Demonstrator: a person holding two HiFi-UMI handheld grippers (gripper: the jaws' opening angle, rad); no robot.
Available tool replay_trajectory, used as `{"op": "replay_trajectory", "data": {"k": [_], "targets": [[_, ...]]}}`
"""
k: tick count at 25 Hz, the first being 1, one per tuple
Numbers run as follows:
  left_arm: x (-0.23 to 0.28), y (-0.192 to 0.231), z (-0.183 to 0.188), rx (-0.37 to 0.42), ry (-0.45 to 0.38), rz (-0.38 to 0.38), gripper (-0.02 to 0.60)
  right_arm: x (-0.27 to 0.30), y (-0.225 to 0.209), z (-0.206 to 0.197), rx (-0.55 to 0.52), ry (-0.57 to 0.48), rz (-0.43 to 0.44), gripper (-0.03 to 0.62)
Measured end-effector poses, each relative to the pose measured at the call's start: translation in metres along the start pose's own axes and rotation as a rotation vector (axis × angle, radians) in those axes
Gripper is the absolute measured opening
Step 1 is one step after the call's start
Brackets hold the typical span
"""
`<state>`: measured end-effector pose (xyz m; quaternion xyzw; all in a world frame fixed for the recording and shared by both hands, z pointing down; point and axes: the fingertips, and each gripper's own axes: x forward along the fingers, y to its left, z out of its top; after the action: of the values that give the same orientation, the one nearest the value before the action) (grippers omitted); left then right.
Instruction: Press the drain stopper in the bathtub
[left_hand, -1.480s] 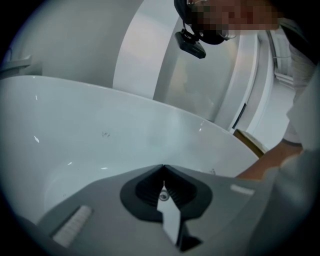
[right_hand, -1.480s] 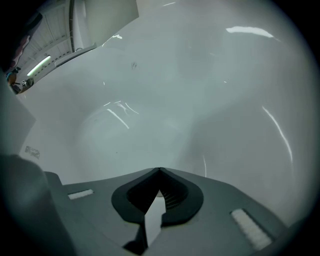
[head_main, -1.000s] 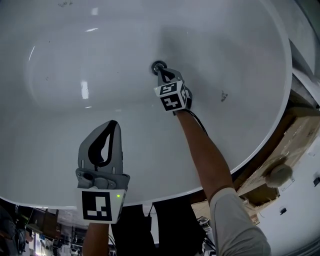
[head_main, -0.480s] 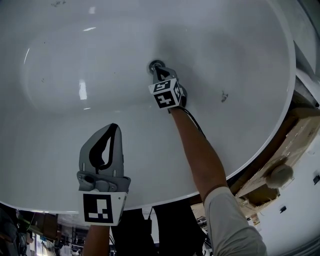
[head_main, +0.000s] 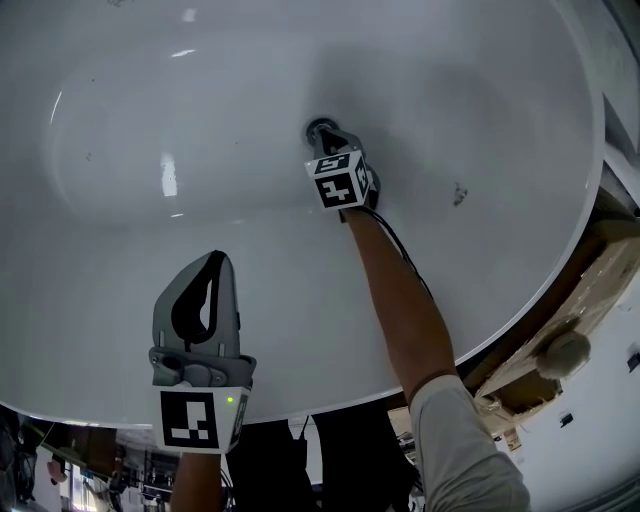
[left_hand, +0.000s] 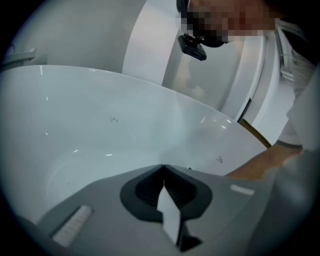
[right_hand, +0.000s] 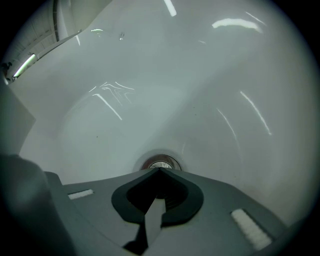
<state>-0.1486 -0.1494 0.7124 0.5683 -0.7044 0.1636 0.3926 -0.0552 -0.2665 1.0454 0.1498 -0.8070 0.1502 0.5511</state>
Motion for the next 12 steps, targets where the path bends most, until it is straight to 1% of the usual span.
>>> {"op": "replay_trajectory", "data": {"k": [3, 6, 12], "targets": [[-0.001, 0.008, -0.004, -0.029, -0.011, 0.028, 0.0, 0.001, -0.001, 0.0, 0.026, 0.009, 0.012, -0.002], [-0.001, 0.011, -0.003, -0.072, -0.02, 0.042, 0.0, 0.002, 0.0, 0.001, 0.012, 0.018, 0.011, -0.002], [0.005, -0.005, -0.001, -0.077, -0.029, 0.006, 0.0, 0.006, 0.001, 0.0, 0.004, 0.053, 0.012, -0.002]]}}
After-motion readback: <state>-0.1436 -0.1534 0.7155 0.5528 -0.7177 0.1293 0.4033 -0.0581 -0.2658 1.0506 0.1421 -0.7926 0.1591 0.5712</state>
